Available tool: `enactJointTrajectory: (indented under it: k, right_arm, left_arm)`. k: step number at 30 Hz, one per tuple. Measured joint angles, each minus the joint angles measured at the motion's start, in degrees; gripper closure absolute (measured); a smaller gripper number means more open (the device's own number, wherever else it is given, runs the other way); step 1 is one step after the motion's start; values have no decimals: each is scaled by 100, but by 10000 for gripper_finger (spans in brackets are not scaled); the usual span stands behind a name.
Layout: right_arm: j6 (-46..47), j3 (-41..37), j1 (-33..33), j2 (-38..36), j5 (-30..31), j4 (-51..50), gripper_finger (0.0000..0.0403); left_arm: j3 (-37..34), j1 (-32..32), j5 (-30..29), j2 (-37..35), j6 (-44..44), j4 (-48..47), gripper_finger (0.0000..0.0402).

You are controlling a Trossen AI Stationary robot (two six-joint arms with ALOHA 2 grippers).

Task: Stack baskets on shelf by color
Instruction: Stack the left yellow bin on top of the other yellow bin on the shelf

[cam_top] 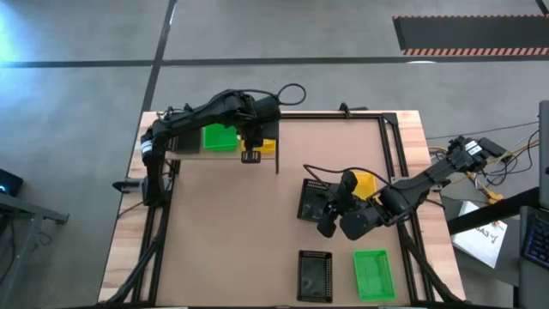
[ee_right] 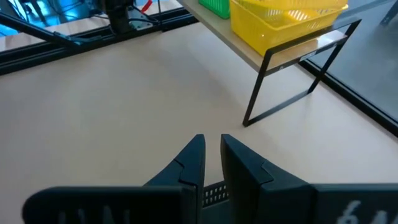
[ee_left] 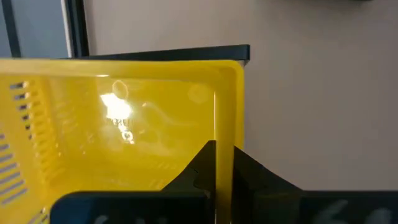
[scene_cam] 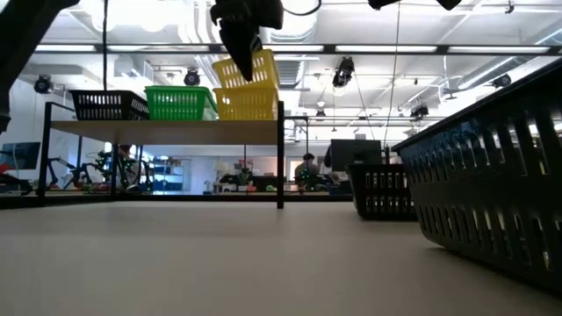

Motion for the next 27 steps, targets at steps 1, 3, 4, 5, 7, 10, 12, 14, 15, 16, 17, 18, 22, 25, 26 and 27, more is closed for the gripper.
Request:
enactJointTrajectory:
  k: [1,3,4,5,7,10,12,14,15,16,17,18,22,25,26,27]
  right_arm:
    - [-3,0,0,0,1,0,360]
    - [-13,0,0,0,2,0,360]
    - [-16,0,0,0,2,-2,360]
    - [-14,0,0,0,3,-1,360]
    - [-16,0,0,0,3,-2,360]
    - [-16,0,0,0,3,0,360]
    - [-16,0,0,0,3,0,360]
    - [-14,0,0,0,3,0,360]
    - [-16,0,0,0,3,-2,360]
    - [-16,0,0,0,3,-2,360]
    - [-16,0,0,0,3,-1,360]
    - [-15,0,0,0,3,-2,360]
    - [-16,0,0,0,2,-4,360]
    - [-14,0,0,0,3,-4,360]
    - [-12,0,0,0,1,-3,360]
    - [-12,0,0,0,1,-4,360]
  left_arm:
    - [0,0,1,31,-1,1,402]
    - [-1,-2,1,86,-1,1,401]
    - [-2,0,0,114,-1,3,401]
    - [-2,0,-2,132,-1,5,401]
    - [-2,0,-4,151,-4,3,401]
    - [-2,0,-6,151,-3,6,386]
    - [-2,0,-5,151,1,5,366]
    - [-2,0,-6,151,1,3,342]
    - [-2,0,-6,151,-1,2,329]
    - [0,0,-6,149,-1,0,317]
    - [23,0,-6,148,-6,-17,307]
    - [49,-4,-6,134,-12,-27,297]
    - [248,-32,22,45,-248,-120,271]
    - [201,-31,295,-52,-285,-137,265]
    - [132,-31,321,-78,-259,-134,265]
    - [52,-31,330,-85,-183,-126,265]
